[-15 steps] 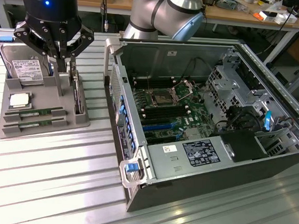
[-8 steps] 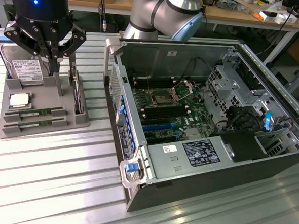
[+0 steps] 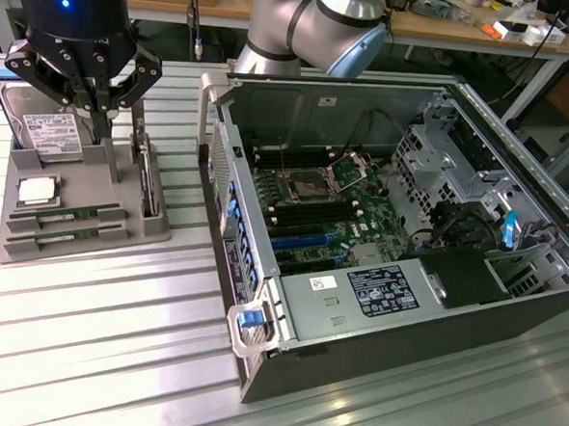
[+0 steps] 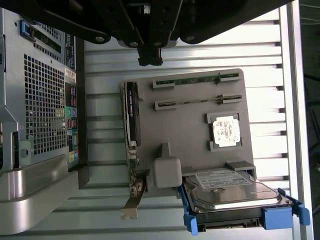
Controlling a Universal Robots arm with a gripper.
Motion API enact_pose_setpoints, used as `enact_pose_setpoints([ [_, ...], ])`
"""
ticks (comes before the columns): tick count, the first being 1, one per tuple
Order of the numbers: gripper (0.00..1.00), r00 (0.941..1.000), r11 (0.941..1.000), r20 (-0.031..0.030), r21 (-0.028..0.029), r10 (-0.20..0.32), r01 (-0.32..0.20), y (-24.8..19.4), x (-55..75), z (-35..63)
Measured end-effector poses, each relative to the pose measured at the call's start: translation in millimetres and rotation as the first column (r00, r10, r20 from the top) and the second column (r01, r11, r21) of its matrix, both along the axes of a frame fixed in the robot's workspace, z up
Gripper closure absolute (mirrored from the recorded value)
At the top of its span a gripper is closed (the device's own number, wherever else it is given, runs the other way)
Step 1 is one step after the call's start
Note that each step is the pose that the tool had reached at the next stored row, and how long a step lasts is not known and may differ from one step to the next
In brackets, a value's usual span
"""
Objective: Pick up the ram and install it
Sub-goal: 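Pick up the ram and move it above insertion slot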
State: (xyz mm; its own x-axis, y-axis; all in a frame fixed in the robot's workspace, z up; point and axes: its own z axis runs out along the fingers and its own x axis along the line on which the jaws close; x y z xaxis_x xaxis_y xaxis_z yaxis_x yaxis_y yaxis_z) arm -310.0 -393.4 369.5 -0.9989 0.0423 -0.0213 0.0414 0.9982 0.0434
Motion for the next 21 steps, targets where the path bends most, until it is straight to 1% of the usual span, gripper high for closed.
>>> enact_pose_setpoints([
  [4, 0.89, 0.9996, 0.9996, -0.0001, 0.0, 0.027, -0.027, 0.0, 0.0, 0.0],
  [7, 0.89, 0.9973, 0.9973, 0.0, 0.0, 0.073, -0.073, 0.0, 0.0, 0.0],
  [9, 0.89, 0.9932, 0.9931, -0.0002, -0.0014, 0.117, -0.117, 0.0, 0.0, -0.1],
  [13, 0.89, 0.9813, 0.9813, -0.0011, -0.0071, 0.192, -0.192, 0.0, 0.0, 0.0],
  [18, 0.89, 0.9701, 0.9701, -0.0018, -0.0105, 0.243, -0.243, 0.0, 0.0, 0.0],
  [19, 0.89, 0.9674, 0.9674, -0.002, -0.0112, 0.253, -0.253, 0.0, 0.0, 0.0],
  [20, 0.89, 0.9625, 0.9625, -0.0023, -0.0123, 0.271, -0.271, 0.0, 0.0, 0.0],
  [21, 0.89, 0.9596, 0.9595, -0.0024, -0.0127, 0.281, -0.281, 0.0, 0.0, 0.0],
])
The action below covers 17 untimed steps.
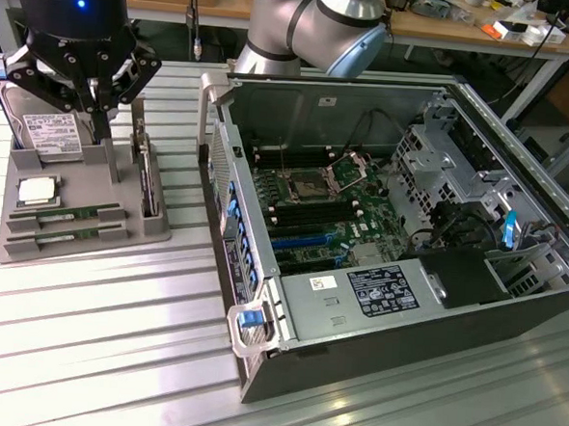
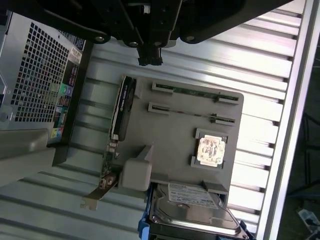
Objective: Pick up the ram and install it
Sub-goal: 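Pick up the ram and move it above insertion slot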
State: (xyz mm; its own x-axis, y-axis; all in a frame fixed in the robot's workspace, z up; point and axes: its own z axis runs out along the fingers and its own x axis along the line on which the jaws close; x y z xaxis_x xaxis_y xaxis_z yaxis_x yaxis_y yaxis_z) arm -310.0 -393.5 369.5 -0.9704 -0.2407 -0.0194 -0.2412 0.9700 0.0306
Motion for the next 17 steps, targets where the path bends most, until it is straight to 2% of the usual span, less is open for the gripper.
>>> enact_pose_setpoints([
  [9, 0.89, 0.997, 0.997, -0.0002, -0.0037, 0.078, -0.078, 0.0, 0.0, 0.0],
  [17, 0.89, 0.9873, 0.9873, -0.0006, -0.0082, 0.159, -0.159, 0.0, 0.0, 0.0],
])
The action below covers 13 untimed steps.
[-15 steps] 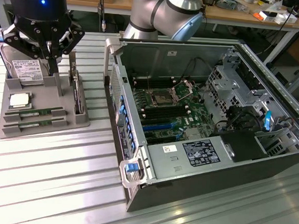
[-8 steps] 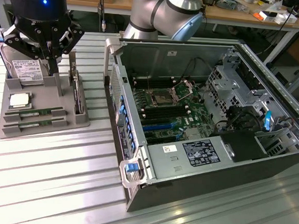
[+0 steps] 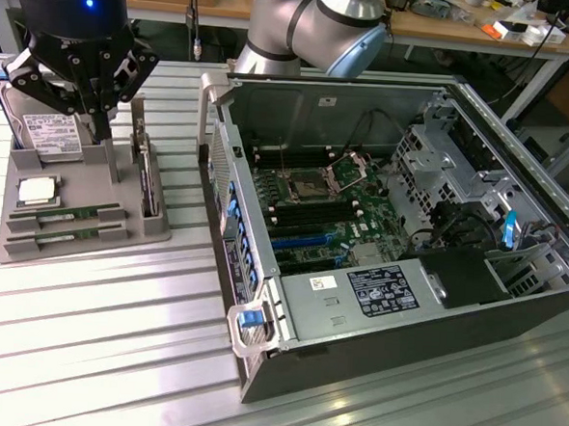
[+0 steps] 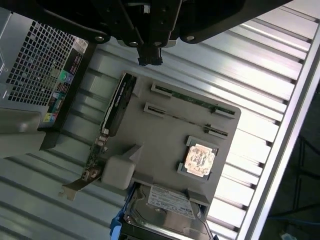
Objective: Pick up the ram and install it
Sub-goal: 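Pick up the ram and move it above insertion slot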
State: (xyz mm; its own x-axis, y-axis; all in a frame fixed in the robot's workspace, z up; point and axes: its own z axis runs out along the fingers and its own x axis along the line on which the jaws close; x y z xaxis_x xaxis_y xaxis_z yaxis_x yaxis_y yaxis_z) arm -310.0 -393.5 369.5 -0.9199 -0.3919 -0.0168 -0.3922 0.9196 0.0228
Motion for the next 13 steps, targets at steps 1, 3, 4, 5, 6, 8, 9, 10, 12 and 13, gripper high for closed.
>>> enact_pose_setpoints([
  [1, 0.89, 0.9999, 0.9999, -0.0001, -0.0002, 0.012, -0.012, 0.0, 0.0, 0.0],
  [3, 0.89, 0.9994, 0.9994, -0.0001, -0.0005, 0.034, -0.034, 0.0, 0.0, 0.0],
  [4, 0.89, 0.999, 0.999, -0.0001, -0.0008, 0.045, -0.045, 0.0, 0.0, 0.0],
  [5, 0.89, 0.9985, 0.9985, -0.0001, -0.0011, 0.054, -0.054, 0.0, 0.0, 0.0],
  [6, 0.89, 0.998, 0.998, -0.0001, -0.0013, 0.063, -0.063, 0.0, 0.0, 0.0],
  [8, 0.89, 0.9973, 0.9973, -0.0002, -0.0016, 0.074, -0.074, 0.0, 0.0, 0.0],
  [9, 0.89, 0.9968, 0.9968, -0.0001, -0.0018, 0.08, -0.08, 0.0, 0.0, 0.0],
  [10, 0.89, 0.9964, 0.9964, -0.0001, -0.0019, 0.085, -0.085, 0.0, 0.0, 0.0],
  [12, 0.89, 0.9955, 0.9955, -0.0001, -0.0022, 0.094, -0.094, 0.0, 0.0, 0.0],
  [13, 0.89, 0.995, 0.995, -0.0002, -0.0025, 0.099, -0.099, 0.0, 0.0, 0.0],
])
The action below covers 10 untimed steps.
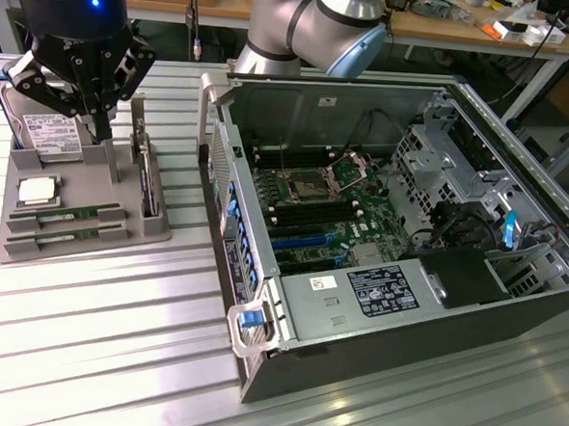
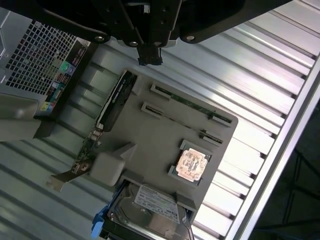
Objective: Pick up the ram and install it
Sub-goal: 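Pick up the ram and move it above insertion slot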
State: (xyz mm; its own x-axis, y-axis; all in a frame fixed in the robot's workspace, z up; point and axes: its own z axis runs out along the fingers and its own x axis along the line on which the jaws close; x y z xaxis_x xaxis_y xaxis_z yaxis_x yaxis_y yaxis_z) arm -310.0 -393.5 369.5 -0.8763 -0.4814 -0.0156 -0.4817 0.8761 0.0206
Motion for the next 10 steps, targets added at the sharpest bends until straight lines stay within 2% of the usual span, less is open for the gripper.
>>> enact_pose_setpoints([
  [10, 0.89, 0.9952, 0.9951, -0.0002, -0.004, 0.098, -0.098, 0.0, 0.0, 0.0],
])
